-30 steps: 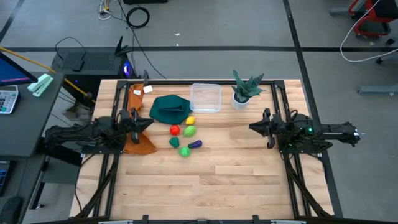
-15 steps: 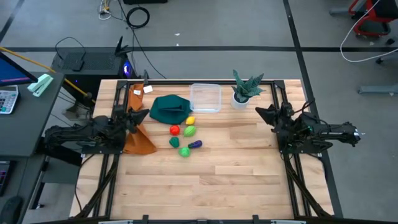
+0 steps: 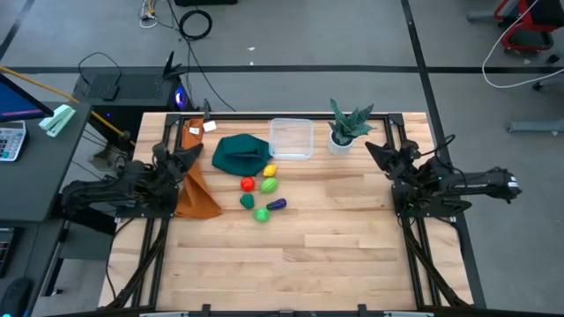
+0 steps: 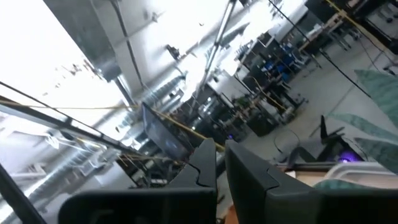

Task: Pick and placing Produce into tupperware
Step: Put the green bell pepper into the transparent bin

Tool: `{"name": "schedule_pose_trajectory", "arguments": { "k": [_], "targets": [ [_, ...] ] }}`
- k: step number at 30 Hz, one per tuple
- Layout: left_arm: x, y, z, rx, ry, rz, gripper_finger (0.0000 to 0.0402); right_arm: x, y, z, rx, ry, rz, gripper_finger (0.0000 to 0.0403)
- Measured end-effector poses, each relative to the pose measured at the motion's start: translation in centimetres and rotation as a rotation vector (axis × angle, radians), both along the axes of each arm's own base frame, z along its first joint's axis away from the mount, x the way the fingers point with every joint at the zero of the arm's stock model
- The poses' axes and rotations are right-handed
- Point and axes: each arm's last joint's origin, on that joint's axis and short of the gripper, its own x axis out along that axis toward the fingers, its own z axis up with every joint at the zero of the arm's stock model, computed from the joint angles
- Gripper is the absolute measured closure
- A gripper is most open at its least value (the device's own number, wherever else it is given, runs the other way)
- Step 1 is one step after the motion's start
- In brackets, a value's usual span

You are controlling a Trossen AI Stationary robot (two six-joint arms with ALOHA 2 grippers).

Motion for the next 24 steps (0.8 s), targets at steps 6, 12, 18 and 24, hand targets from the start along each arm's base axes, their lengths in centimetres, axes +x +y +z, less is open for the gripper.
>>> {"name": "schedule_pose_trajectory", "arguments": {
  "k": [6, 12, 18, 24],
  "targets": [
    [-0.4, 0.0, 2.2, 0.065, 0.006, 0.030, 0.0377, 1.7, 0.0, 3.1, -0.017, 0.054, -0.005, 0.0402],
    [-0.2, 0.0, 4.2, 0.104, 0.042, 0.049, 0.0383, 3.7, -0.3, 7.1, -0.091, 0.124, -0.055, 0.0402],
    [1.1, 0.0, 5.8, 0.117, 0.143, 0.009, 0.0383, 5.7, -0.9, 10.0, -0.131, 0.289, 0.048, 0.0402],
    [3.4, 0.1, 7.8, 0.120, 0.290, -0.028, 0.0377, 6.8, -1.3, 11.9, -0.146, 0.408, 0.194, 0.0402]
  ]
}}
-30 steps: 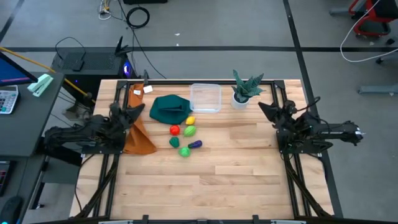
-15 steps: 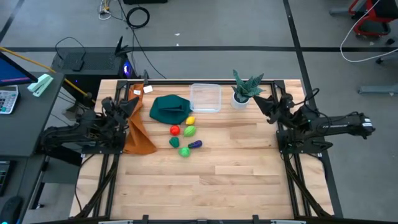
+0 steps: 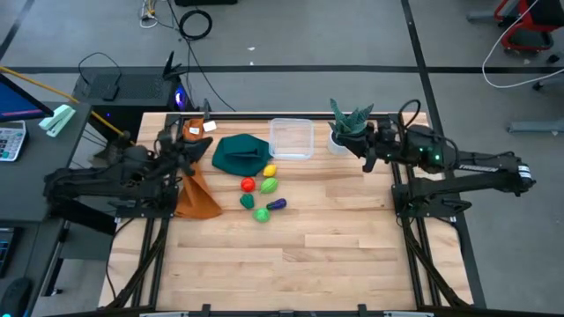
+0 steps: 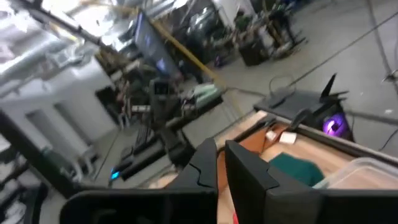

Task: Pick and placing Produce into tupperware
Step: Put the green bell pepper into the transparent bin

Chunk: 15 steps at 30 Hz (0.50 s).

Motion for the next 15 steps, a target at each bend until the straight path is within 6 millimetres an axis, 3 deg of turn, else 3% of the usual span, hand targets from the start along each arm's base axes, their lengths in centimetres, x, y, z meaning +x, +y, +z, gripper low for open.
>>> {"name": "schedule_pose_trajectory", "arguments": {
  "k": [7, 15],
  "targets": [
    [3.3, 0.0, 2.1, -0.029, 0.251, -0.019, 0.0378, -0.4, 0.1, 1.5, -0.045, 0.093, 0.078, 0.0402],
    [6.6, -0.8, 5.9, -0.074, 0.428, -0.070, 0.0378, -0.9, 0.4, 2.1, -0.080, 0.165, 0.150, 0.0402]
  ]
}}
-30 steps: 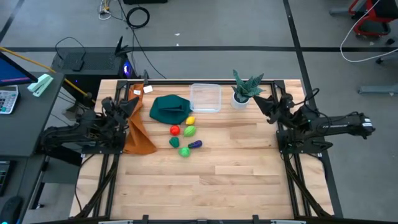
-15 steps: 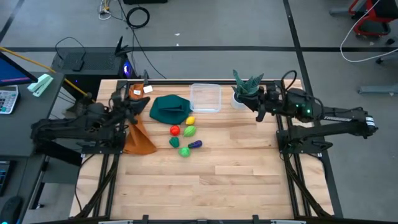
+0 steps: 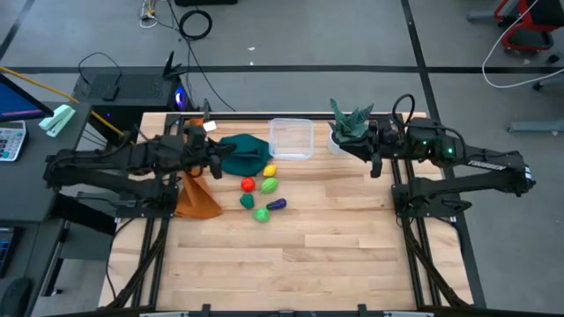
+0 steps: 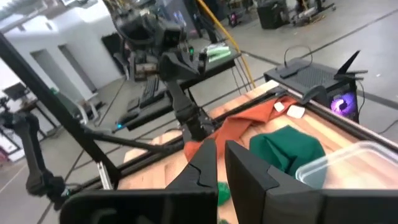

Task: Pick and placing Produce into tupperware
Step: Put the green bell pepper into the transparent bin

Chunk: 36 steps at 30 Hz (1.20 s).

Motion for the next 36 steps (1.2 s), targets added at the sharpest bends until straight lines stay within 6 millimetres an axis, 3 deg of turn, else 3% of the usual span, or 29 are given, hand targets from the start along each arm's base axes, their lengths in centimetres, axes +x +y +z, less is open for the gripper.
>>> {"name": "schedule_pose_trajectory", "arguments": {
  "k": [11, 19, 24, 36],
  "targets": [
    [3.3, -2.5, 1.6, -0.155, 0.404, -0.017, 0.0390, 0.0, 0.2, -0.6, -0.057, 0.067, 0.082, 0.0402],
    [5.4, -3.5, -0.8, -0.242, 0.655, 0.041, 0.0390, 1.3, 0.2, -1.3, -0.043, 0.113, 0.136, 0.0391],
    [6.6, -3.7, -2.4, -0.174, 0.766, -0.004, 0.0384, 2.4, 0.0, -2.0, -0.010, 0.155, 0.131, 0.0377],
    [7.3, -3.9, -3.0, -0.072, 0.836, -0.084, 0.0389, 3.6, 1.1, -2.0, 0.063, 0.128, 0.182, 0.0343]
  ]
}}
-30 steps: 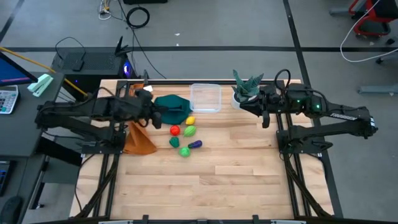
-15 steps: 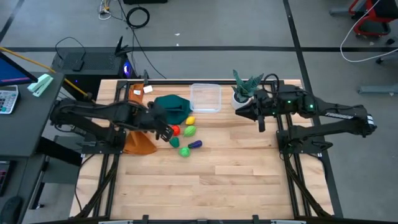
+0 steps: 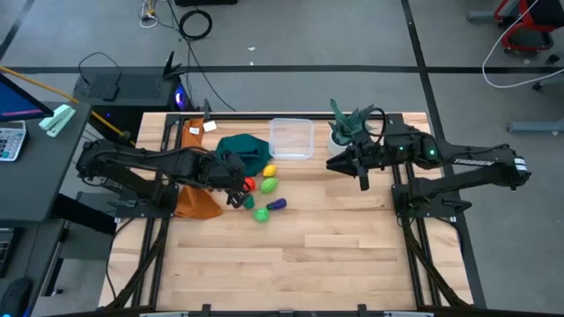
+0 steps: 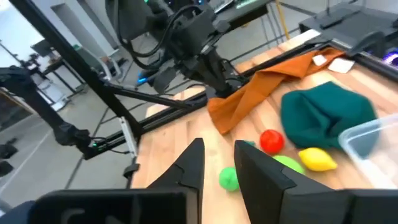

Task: Pick and placing Produce into tupperware
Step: Put the green bell pepper into the transparent bin

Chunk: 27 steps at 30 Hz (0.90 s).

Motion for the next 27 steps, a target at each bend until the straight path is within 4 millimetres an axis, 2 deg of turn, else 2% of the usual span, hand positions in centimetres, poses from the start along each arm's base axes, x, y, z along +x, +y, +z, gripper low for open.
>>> {"name": "schedule_pose_trajectory", "arguments": {
  "k": [6, 13, 20, 27],
  "targets": [
    [0.0, 0.0, 0.0, 0.000, 0.003, 0.001, 0.0362, 1.2, 1.6, -0.8, 0.112, 0.056, 0.009, 0.0316],
    [-0.1, 0.0, 0.0, -0.006, 0.000, 0.011, 0.0306, 2.4, 3.5, -1.5, 0.233, 0.097, 0.047, 0.0300],
    [-0.3, 0.0, -0.1, -0.150, -0.061, 0.252, 0.0226, 2.7, 4.2, -1.8, 0.199, 0.105, 0.020, 0.0298],
    [0.0, -0.4, -1.0, -0.216, -0.034, 0.361, 0.0164, 2.7, 3.9, -1.9, 0.107, 0.095, -0.009, 0.0288]
  ]
}}
